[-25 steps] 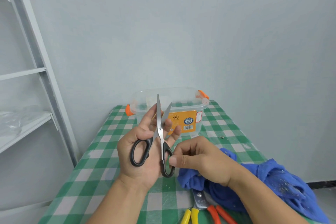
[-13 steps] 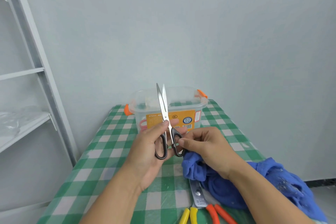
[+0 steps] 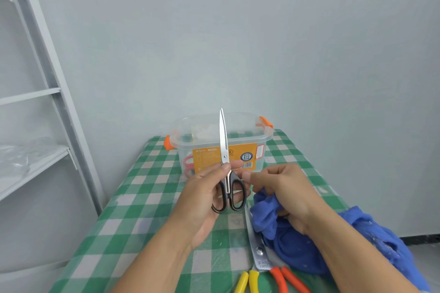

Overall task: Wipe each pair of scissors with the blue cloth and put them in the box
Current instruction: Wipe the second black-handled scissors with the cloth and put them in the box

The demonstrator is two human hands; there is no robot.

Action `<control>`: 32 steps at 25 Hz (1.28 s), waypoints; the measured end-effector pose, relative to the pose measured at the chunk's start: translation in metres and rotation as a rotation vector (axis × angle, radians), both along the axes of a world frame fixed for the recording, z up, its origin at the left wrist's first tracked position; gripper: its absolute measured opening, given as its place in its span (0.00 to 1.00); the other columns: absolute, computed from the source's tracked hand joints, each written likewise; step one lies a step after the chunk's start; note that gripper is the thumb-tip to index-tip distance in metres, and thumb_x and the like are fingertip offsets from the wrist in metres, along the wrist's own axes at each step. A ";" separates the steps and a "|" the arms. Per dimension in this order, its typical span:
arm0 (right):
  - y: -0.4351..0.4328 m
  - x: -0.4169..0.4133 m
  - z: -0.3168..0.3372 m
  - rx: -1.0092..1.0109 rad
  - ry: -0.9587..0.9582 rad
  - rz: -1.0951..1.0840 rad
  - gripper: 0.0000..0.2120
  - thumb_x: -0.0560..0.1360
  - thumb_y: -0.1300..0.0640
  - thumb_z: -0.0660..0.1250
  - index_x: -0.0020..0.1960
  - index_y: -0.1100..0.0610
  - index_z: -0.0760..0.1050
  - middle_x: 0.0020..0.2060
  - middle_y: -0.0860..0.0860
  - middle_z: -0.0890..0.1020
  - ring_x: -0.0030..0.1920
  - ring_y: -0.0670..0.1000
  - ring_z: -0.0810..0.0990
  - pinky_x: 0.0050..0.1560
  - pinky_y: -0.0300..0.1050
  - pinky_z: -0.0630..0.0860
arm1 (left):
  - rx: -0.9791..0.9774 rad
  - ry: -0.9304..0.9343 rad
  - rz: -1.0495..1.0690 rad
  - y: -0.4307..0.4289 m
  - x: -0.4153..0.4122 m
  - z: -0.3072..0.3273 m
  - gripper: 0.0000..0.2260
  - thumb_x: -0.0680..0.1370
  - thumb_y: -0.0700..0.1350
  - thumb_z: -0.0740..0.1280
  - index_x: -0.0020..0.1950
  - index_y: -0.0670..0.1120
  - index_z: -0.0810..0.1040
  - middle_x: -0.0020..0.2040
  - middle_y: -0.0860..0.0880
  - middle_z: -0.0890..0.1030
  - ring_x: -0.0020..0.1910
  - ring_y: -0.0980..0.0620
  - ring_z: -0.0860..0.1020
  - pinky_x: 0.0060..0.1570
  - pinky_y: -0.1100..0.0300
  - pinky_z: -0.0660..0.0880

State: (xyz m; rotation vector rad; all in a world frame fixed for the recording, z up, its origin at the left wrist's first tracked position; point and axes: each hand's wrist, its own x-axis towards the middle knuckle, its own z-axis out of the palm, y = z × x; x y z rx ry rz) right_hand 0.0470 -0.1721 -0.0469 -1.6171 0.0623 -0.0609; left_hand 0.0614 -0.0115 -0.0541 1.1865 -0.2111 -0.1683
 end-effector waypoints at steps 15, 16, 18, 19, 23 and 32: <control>0.008 0.006 -0.002 0.155 -0.408 -0.047 0.08 0.73 0.72 0.72 0.43 0.62 0.77 0.37 0.55 0.83 0.33 0.49 0.81 0.32 0.41 0.78 | 0.239 -0.041 -0.110 -0.004 -0.010 0.000 0.12 0.81 0.39 0.62 0.52 0.32 0.81 0.38 0.36 0.81 0.35 0.42 0.79 0.37 0.49 0.81; 0.006 0.009 -0.002 0.148 -0.421 -0.115 0.06 0.73 0.70 0.73 0.43 0.62 0.77 0.38 0.56 0.83 0.35 0.49 0.81 0.35 0.40 0.79 | 0.268 -0.052 -0.120 -0.004 -0.010 -0.001 0.11 0.81 0.39 0.63 0.50 0.32 0.81 0.38 0.36 0.81 0.34 0.42 0.79 0.37 0.49 0.81; -0.001 0.018 -0.005 0.164 -0.428 -0.277 0.05 0.73 0.66 0.74 0.44 0.61 0.78 0.40 0.56 0.84 0.38 0.49 0.82 0.40 0.44 0.80 | 0.332 -0.060 -0.158 -0.003 -0.012 -0.002 0.10 0.79 0.39 0.65 0.47 0.33 0.82 0.37 0.36 0.81 0.33 0.41 0.79 0.36 0.50 0.80; -0.005 0.023 -0.007 0.187 -0.421 -0.350 0.05 0.74 0.64 0.75 0.45 0.61 0.78 0.41 0.57 0.84 0.40 0.50 0.82 0.43 0.46 0.80 | 0.357 -0.066 -0.181 -0.003 -0.013 -0.002 0.10 0.78 0.41 0.67 0.47 0.33 0.82 0.37 0.36 0.81 0.33 0.42 0.78 0.36 0.51 0.79; -0.020 0.033 -0.013 0.401 -0.339 -0.542 0.04 0.77 0.60 0.72 0.46 0.55 0.77 0.43 0.55 0.83 0.40 0.51 0.79 0.43 0.48 0.76 | 0.493 -0.182 -0.114 -0.003 -0.011 -0.003 0.10 0.70 0.48 0.67 0.42 0.43 0.84 0.35 0.44 0.78 0.34 0.48 0.74 0.38 0.54 0.71; -0.021 0.027 -0.013 0.388 -0.240 -0.479 0.06 0.76 0.68 0.67 0.48 0.58 0.78 0.41 0.53 0.83 0.38 0.51 0.80 0.33 0.43 0.73 | 1.422 -0.874 0.627 -0.003 -0.009 0.005 0.05 0.72 0.46 0.65 0.39 0.53 0.69 0.43 0.55 0.69 0.47 0.52 0.64 0.40 0.60 0.66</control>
